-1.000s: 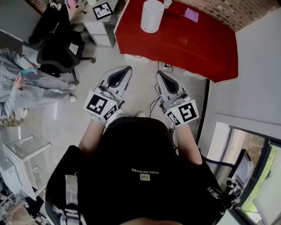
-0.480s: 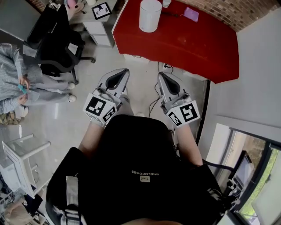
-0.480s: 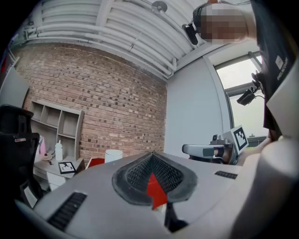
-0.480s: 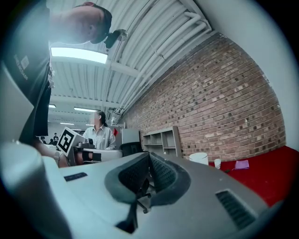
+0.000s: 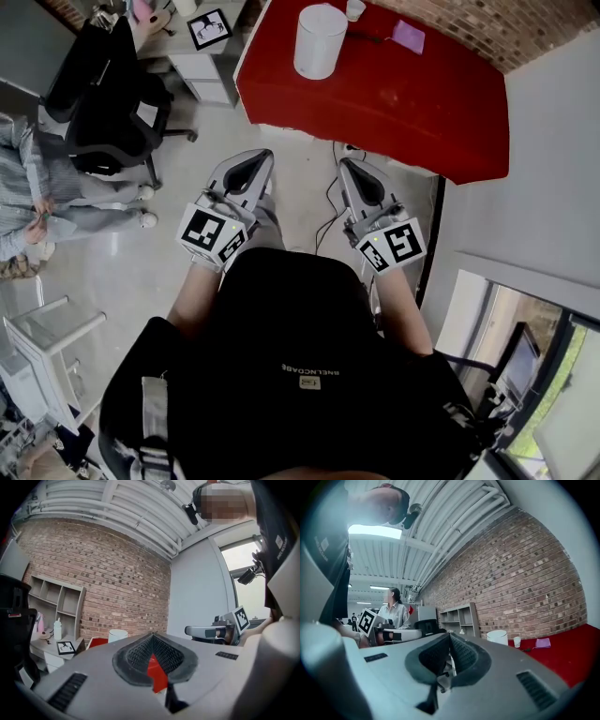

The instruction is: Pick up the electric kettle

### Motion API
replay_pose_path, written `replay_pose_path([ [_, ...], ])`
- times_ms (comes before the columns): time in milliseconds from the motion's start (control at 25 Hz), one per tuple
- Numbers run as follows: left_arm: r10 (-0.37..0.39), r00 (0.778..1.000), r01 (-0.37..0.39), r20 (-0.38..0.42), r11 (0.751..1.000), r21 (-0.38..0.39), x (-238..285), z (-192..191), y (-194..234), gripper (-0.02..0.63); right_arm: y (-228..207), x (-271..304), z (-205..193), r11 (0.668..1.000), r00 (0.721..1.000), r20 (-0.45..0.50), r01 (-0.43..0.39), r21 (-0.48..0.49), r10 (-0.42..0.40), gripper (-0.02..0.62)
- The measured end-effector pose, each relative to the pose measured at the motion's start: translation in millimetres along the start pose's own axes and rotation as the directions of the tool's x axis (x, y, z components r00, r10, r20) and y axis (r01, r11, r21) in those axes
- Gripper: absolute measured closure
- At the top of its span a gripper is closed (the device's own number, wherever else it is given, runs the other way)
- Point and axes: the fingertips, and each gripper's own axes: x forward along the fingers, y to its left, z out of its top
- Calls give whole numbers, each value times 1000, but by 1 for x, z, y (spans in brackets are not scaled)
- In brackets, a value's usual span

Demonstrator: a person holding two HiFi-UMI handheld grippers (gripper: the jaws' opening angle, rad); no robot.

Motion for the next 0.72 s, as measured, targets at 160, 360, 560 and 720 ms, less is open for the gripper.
replay_pose_path([
  [160, -1, 1000, 1, -11, 1000, -8, 21, -2, 34, 600, -20, 29, -2, 1000, 1000, -18, 12, 1, -12, 591],
  [360, -8, 999, 8, -35, 1000, -22, 48, -5, 76, 601, -47, 68, -7, 999, 999, -41, 35, 19, -34, 591],
  [560, -19, 999, 18, -49, 999, -36, 76, -5, 116, 601, -71, 105, -12, 998, 996, -68, 52, 34, -50, 591],
  [720, -37, 997, 34, -64, 998, -58, 98, -6, 147, 600, -91, 134, -16, 996, 993, -89, 75, 42, -71, 591],
])
